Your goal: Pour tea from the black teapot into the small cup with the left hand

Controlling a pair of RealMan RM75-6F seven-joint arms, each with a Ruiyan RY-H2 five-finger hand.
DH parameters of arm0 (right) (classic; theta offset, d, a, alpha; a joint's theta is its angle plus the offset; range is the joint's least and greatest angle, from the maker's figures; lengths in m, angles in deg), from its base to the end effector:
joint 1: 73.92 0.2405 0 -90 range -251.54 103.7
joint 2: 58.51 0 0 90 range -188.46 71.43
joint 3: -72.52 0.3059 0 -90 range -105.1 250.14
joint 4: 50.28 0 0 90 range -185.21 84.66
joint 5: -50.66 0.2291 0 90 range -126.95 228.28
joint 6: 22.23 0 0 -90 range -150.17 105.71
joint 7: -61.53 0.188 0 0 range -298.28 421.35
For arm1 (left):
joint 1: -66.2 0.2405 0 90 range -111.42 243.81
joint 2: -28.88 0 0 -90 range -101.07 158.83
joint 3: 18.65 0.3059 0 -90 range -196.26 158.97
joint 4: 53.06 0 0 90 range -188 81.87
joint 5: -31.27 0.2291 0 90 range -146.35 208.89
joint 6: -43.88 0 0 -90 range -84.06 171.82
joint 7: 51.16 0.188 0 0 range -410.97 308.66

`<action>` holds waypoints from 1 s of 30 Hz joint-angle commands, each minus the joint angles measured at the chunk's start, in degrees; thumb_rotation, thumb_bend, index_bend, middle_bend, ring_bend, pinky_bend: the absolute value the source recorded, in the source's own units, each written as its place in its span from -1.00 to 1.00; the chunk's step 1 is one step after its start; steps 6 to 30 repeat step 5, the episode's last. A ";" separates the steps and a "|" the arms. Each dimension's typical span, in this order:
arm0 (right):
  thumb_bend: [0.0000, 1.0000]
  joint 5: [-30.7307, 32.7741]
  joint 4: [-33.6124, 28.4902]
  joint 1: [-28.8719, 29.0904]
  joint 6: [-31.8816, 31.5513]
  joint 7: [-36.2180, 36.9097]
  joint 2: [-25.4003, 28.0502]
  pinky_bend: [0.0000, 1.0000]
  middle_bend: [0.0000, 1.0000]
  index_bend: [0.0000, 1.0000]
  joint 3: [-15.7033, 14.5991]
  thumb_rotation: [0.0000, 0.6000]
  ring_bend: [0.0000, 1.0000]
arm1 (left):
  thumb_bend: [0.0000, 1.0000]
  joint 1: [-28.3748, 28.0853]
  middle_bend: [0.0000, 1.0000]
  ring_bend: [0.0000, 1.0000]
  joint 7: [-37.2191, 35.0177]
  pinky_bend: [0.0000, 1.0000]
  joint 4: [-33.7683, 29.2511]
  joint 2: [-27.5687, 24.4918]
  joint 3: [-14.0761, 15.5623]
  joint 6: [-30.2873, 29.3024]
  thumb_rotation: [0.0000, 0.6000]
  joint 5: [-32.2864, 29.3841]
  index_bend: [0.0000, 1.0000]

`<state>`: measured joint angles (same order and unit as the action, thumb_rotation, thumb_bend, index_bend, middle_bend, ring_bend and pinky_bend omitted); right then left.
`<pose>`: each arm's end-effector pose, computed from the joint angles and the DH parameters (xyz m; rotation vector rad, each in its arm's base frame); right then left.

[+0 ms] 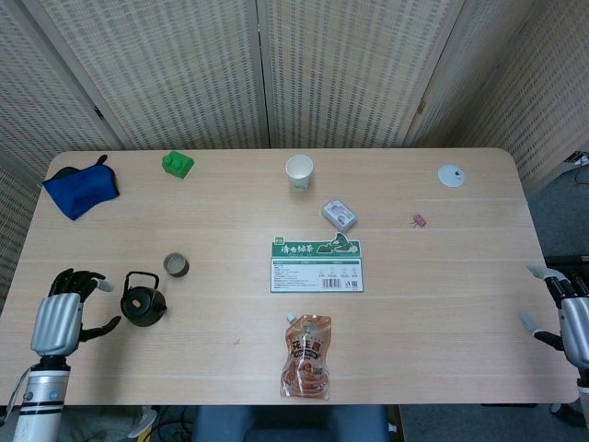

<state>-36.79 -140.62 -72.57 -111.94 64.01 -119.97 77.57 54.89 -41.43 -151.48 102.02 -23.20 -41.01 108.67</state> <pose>-0.3715 -0.2161 0.2032 1.3190 -0.8086 0.9229 -0.3181 0.2696 0.1067 -1.3146 -0.9820 -0.9868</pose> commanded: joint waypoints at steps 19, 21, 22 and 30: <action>-0.62 -1.66 -0.43 -0.19 -0.19 -0.26 -1.10 -0.60 -0.35 -0.48 -1.24 1.00 -0.57 | -0.66 2.58 -0.41 -0.59 1.38 -0.82 -3.32 -1.48 1.97 -2.49 1.00 2.20 -0.14; -0.62 -1.66 -0.43 -0.19 -0.19 -0.26 -1.10 -0.60 -0.35 -0.48 -1.24 1.00 -0.57 | -0.66 2.58 -0.41 -0.59 1.38 -0.82 -3.32 -1.48 1.97 -2.49 1.00 2.20 -0.14; -0.62 -1.66 -0.43 -0.19 -0.19 -0.26 -1.10 -0.60 -0.35 -0.48 -1.24 1.00 -0.57 | -0.66 2.58 -0.41 -0.59 1.38 -0.82 -3.32 -1.48 1.97 -2.49 1.00 2.20 -0.14; -0.62 -1.66 -0.43 -0.19 -0.19 -0.26 -1.10 -0.60 -0.35 -0.48 -1.24 1.00 -0.57 | -0.66 2.58 -0.41 -0.59 1.38 -0.82 -3.32 -1.48 1.97 -2.49 1.00 2.20 -0.14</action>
